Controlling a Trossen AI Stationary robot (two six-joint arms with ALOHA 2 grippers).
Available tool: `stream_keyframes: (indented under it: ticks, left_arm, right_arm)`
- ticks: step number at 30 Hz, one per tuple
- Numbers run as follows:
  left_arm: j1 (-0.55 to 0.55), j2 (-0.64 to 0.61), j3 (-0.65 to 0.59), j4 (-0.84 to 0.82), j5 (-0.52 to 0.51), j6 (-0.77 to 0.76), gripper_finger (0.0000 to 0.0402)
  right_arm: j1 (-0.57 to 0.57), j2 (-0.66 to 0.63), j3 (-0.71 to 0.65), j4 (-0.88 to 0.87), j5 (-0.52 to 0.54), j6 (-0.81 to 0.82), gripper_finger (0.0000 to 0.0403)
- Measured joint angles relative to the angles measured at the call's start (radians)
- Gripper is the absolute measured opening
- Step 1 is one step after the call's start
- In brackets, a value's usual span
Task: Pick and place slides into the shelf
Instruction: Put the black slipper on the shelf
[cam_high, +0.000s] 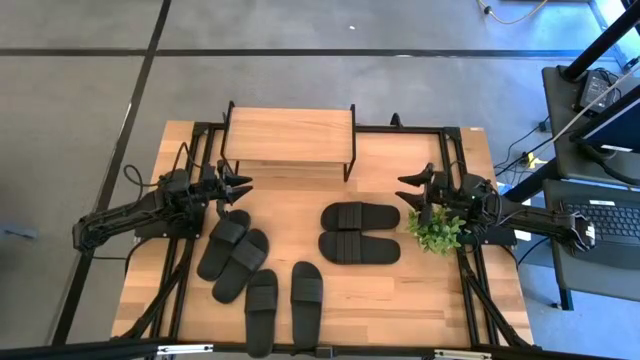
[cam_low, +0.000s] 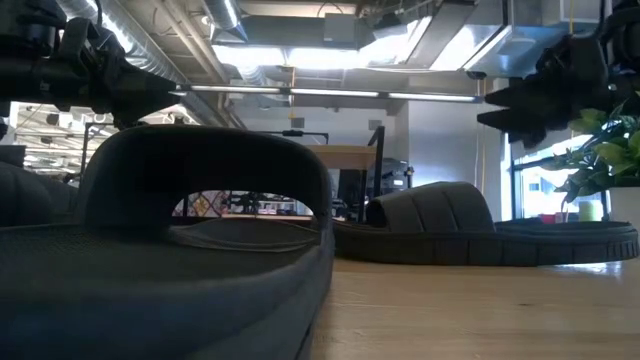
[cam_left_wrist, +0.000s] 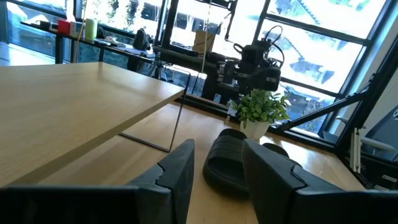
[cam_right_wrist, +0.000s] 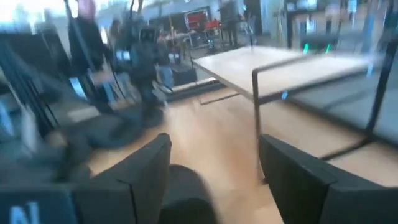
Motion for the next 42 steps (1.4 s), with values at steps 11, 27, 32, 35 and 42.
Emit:
stream_keyframes:
  ticks: [11, 27, 32, 35, 42]
  left_arm:
    - [0.0, 0.0, 0.0, 0.0, -0.08, 0.035, 0.0128]
    - [0.0, 0.0, 0.0, 0.0, -0.082, 0.035, 0.0128]
    - [0.0, 0.0, 0.0, 0.0, -0.082, 0.035, 0.0128]
    - [0.0, 0.0, 0.0, 0.0, -0.082, 0.035, 0.0128]
    - [0.0, 0.0, 0.0, 0.0, -0.082, -0.005, 0.0128]
  right_arm:
    - [0.0, 0.0, 0.0, 0.206, 0.019, 0.19, 0.0243]
    - [0.0, 0.242, 0.485, -0.249, 0.06, -0.444, 0.0243]
    - [0.0, 0.456, 0.702, -0.478, -0.02, -0.66, 0.0243]
    - [0.005, 0.583, 0.782, -0.534, -0.068, -0.782, 0.0243]
    - [0.062, 0.815, 0.883, -0.588, -0.073, -0.933, 0.0243]
